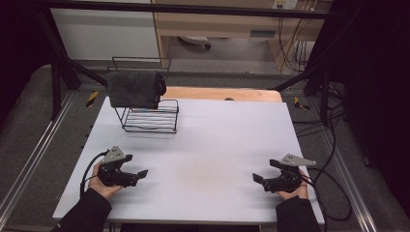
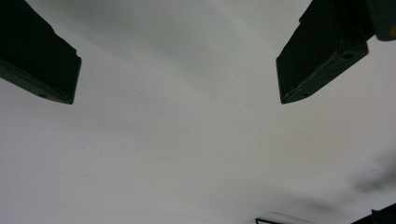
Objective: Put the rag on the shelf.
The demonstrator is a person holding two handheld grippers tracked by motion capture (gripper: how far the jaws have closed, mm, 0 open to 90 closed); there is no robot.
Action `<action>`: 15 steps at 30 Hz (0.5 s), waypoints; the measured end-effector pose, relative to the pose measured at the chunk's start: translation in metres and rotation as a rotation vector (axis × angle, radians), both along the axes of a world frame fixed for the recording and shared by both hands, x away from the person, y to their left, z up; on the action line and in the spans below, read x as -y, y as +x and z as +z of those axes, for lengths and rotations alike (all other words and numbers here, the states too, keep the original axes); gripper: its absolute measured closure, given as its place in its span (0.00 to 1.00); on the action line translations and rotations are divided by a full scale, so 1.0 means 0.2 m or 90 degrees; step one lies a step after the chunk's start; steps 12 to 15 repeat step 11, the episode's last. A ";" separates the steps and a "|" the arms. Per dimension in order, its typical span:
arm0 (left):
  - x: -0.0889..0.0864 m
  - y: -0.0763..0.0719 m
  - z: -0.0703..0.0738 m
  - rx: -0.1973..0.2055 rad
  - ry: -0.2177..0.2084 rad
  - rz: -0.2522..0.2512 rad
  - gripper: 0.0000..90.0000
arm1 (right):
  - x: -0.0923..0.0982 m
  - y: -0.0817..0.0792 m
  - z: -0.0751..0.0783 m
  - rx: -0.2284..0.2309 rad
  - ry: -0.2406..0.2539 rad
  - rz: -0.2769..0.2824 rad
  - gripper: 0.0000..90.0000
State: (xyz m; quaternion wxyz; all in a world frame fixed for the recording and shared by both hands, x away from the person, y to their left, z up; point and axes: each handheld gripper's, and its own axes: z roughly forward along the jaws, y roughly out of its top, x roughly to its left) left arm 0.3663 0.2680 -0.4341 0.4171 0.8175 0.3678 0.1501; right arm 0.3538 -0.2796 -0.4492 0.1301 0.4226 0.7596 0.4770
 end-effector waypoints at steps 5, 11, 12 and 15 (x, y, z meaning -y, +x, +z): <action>0.00 -0.01 -0.02 -0.003 0.001 0.001 0.12 | 0.00 0.01 -0.01 -0.002 -0.009 0.006 0.01; 0.00 -0.02 -0.01 -0.001 -0.002 -0.005 0.12 | -0.01 0.01 -0.02 -0.002 -0.018 0.007 0.01; 0.00 -0.02 -0.01 -0.001 -0.002 -0.005 0.12 | -0.01 0.01 -0.02 -0.002 -0.018 0.007 0.01; 0.00 -0.02 -0.01 -0.001 -0.002 -0.005 0.12 | -0.01 0.01 -0.02 -0.002 -0.018 0.007 0.01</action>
